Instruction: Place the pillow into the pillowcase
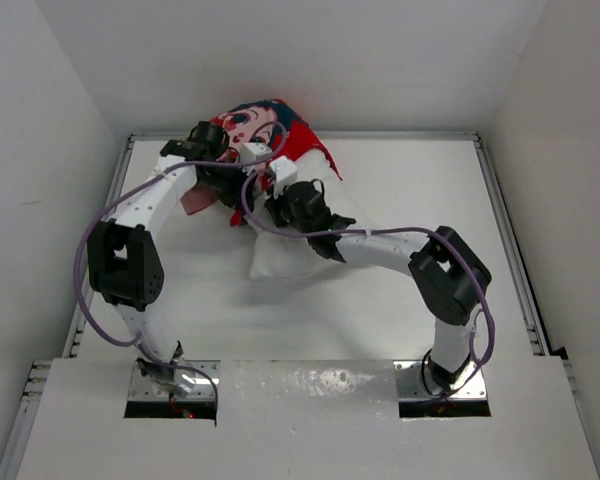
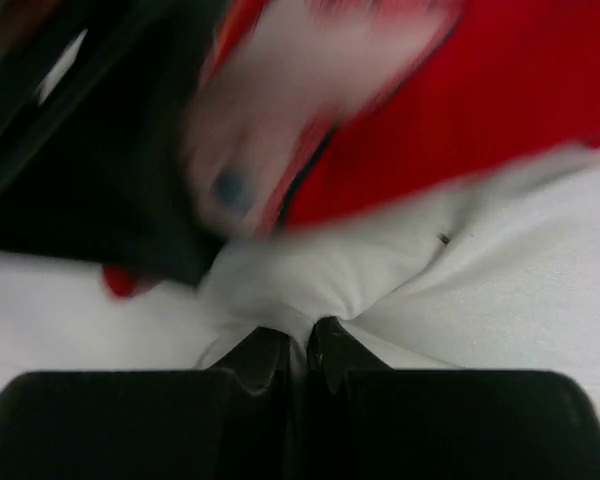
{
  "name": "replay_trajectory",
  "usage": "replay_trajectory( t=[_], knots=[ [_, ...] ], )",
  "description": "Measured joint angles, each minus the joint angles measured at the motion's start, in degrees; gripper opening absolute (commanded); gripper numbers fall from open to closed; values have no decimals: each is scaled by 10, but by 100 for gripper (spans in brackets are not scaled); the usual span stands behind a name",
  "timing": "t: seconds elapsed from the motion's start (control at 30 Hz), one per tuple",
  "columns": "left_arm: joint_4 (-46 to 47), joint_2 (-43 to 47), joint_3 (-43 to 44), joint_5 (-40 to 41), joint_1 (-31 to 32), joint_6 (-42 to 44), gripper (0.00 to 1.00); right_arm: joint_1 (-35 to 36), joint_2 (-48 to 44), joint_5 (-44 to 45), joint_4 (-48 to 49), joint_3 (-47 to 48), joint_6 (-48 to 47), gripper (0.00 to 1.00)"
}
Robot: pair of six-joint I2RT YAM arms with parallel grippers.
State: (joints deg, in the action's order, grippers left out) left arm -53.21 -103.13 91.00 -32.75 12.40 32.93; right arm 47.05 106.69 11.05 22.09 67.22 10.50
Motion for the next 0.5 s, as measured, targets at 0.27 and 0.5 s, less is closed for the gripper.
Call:
replay_trajectory(
  t=[0.27,0.5],
  knots=[
    [-127,18,78,-39,-1,107,0,-40,3,47,98,83,125,0],
    [-179,17,203,-80,-2,107,0,-49,31,86,114,92,225,0]
  ],
)
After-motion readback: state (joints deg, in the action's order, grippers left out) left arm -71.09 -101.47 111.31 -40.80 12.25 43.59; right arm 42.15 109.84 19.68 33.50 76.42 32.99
